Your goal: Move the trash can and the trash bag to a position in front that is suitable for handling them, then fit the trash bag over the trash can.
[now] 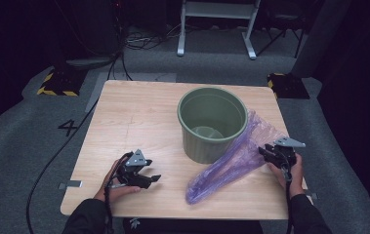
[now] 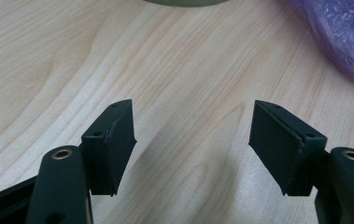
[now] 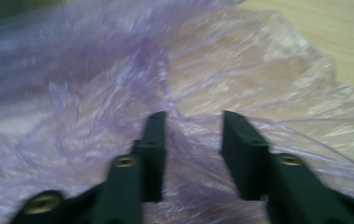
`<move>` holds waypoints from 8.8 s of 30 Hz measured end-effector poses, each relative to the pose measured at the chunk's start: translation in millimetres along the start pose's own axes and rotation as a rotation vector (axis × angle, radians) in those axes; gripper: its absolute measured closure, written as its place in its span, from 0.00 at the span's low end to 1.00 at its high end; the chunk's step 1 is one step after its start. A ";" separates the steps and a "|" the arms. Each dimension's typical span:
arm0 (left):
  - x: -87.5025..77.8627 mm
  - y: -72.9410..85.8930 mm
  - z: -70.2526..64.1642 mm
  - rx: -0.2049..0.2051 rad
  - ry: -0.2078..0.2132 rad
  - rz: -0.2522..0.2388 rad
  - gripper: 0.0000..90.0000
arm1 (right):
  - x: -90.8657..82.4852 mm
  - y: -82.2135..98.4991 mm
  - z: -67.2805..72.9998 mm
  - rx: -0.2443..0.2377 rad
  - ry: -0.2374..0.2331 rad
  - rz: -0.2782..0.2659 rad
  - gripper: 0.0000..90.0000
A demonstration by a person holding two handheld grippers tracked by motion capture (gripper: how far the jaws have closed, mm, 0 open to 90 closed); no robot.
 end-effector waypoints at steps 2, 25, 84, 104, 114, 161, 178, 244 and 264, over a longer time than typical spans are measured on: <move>1.4 0.7 -1.0 0.005 -0.005 0.007 0.34 | -9.3 -7.3 1.2 0.000 0.005 -0.043 0.49; 12.6 6.1 -7.4 0.046 -0.029 0.044 0.22 | 15.3 0.4 155.8 -0.331 -0.469 0.040 0.21; 19.4 3.1 -7.7 0.033 -0.061 0.057 0.14 | 2.8 -9.6 130.4 -0.289 -0.442 -0.038 0.98; 18.0 4.1 -6.4 0.028 -0.061 0.054 0.15 | -31.7 -31.5 143.8 -0.340 -0.460 -0.162 0.98; 17.9 4.1 -6.2 0.029 -0.061 0.054 0.16 | -46.3 -40.9 141.7 -0.354 -0.449 -0.205 0.98; 17.2 4.9 -3.9 0.032 -0.058 0.052 0.16 | -122.5 -127.5 142.5 -0.404 -0.372 -0.450 0.99; 16.1 6.2 -1.7 0.037 -0.050 0.052 0.16 | -127.8 -155.1 120.6 -0.383 -0.266 -0.489 0.99; -67.7 -209.3 1.6 0.068 -0.064 -0.438 0.21 | -55.8 -198.3 85.6 -0.369 0.011 -0.308 0.99; -19.7 -256.2 -33.2 0.175 -0.080 -0.363 0.41 | -52.0 -194.1 109.9 -0.454 -0.005 -0.287 0.99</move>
Point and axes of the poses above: each handheld gripper's, and its own axes: x roughly forward along the jaws, y roughly out of its underside, z roughly to its left, the point moved 10 cm from there along x, roughly forward along the jaws, and after that the axes turned 14 degrees about -y, right-handed, at the moved point
